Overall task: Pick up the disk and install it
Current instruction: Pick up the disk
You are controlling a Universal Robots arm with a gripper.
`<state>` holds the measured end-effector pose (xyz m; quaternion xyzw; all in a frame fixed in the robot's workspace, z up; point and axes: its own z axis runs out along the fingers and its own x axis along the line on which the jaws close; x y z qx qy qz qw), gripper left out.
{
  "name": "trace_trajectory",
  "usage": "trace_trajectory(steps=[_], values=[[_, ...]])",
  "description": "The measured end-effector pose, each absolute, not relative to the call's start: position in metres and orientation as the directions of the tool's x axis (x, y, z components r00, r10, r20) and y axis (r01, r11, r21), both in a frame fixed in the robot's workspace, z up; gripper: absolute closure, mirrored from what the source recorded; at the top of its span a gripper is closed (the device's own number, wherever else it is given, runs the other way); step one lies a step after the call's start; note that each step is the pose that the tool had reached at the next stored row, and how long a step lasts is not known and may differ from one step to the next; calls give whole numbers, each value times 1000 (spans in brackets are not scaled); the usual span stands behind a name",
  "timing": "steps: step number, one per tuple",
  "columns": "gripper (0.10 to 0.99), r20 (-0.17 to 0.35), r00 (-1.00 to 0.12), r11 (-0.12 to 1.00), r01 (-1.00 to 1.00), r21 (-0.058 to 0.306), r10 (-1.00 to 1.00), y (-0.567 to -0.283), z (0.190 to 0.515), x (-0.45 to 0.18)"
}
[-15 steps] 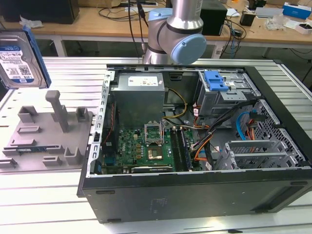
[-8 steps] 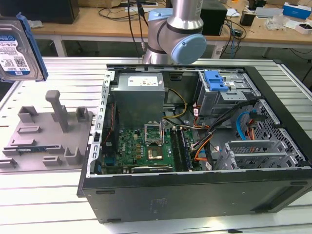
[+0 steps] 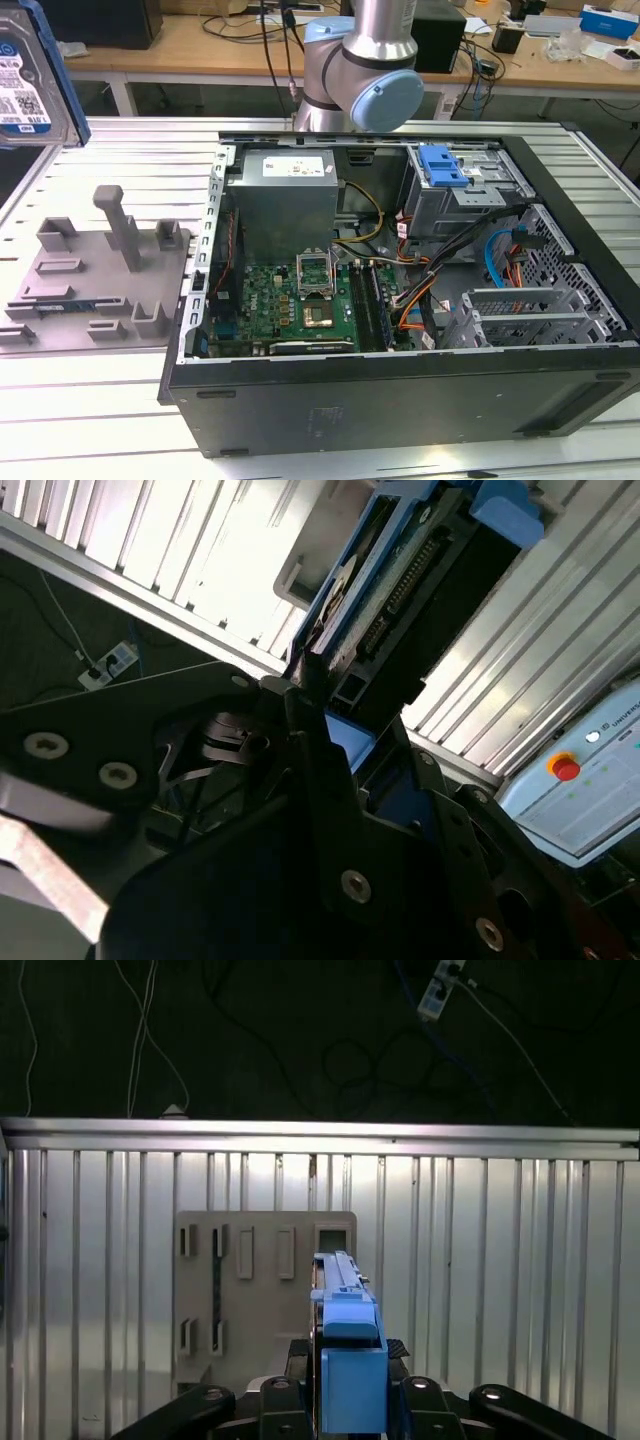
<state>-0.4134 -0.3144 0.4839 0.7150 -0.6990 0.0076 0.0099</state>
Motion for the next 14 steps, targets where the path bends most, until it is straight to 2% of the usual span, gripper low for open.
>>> trace_trajectory(steps=[14], values=[[722, 26, 23, -22, -1000, 3, -999, -321, 494, -401]])
